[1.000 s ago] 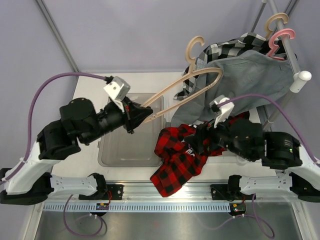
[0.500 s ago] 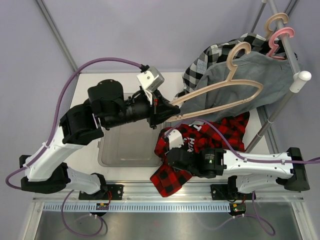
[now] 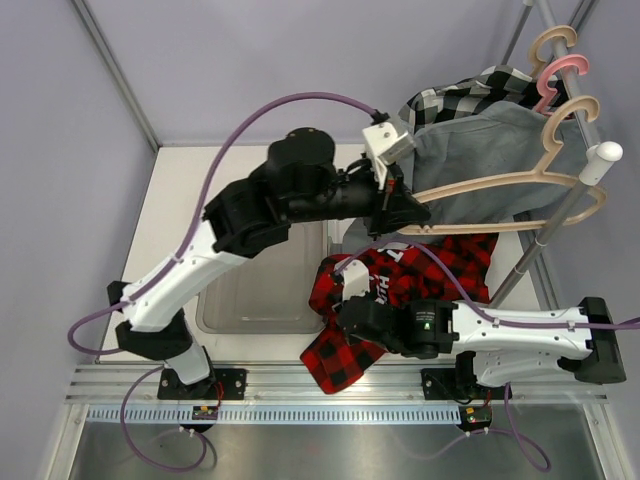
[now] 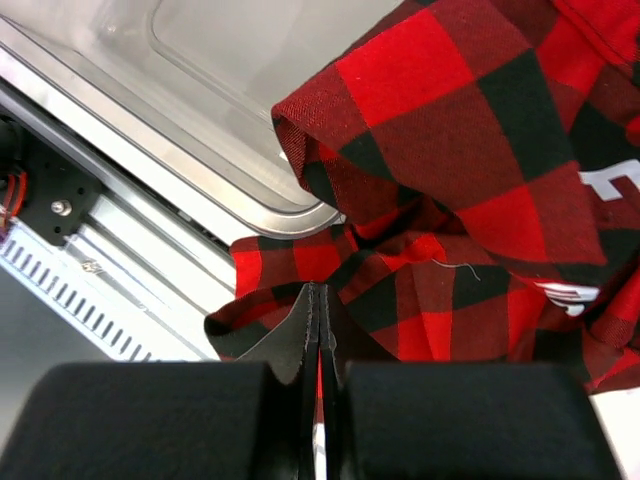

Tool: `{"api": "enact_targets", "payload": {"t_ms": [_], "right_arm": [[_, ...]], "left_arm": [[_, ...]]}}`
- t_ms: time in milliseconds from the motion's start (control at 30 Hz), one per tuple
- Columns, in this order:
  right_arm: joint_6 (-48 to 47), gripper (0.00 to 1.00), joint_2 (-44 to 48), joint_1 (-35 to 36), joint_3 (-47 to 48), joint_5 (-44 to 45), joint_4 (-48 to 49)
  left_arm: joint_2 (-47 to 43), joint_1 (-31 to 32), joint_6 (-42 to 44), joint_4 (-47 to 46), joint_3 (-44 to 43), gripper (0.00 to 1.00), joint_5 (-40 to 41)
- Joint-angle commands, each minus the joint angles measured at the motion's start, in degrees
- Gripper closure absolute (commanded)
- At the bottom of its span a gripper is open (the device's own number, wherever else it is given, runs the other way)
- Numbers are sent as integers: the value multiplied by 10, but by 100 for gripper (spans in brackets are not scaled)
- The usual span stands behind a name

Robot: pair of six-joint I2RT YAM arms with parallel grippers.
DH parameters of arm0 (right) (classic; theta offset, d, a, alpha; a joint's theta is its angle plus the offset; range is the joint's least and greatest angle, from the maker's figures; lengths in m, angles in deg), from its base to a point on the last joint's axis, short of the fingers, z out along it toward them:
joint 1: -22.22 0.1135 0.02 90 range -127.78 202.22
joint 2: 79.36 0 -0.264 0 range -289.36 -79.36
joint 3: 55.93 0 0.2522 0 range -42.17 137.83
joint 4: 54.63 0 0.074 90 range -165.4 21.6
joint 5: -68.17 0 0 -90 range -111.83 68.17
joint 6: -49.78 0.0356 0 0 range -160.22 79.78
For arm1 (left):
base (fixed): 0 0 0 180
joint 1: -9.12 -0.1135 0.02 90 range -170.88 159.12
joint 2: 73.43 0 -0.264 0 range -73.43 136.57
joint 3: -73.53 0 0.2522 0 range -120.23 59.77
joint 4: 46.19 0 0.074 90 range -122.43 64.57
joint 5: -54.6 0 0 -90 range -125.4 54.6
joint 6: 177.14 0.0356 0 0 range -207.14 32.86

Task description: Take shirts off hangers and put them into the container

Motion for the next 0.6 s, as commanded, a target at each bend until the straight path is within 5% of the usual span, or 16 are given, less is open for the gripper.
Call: {"api": "enact_targets", "payload": {"t_ms": [0, 567], "right_arm": [[27, 100, 36, 5, -7, 19, 6], [47, 100, 64, 6, -37, 36, -21]], "left_arm": [[30, -20, -10, -39, -52, 100, -57], [122, -65, -77, -170, -49, 100, -162]]}}
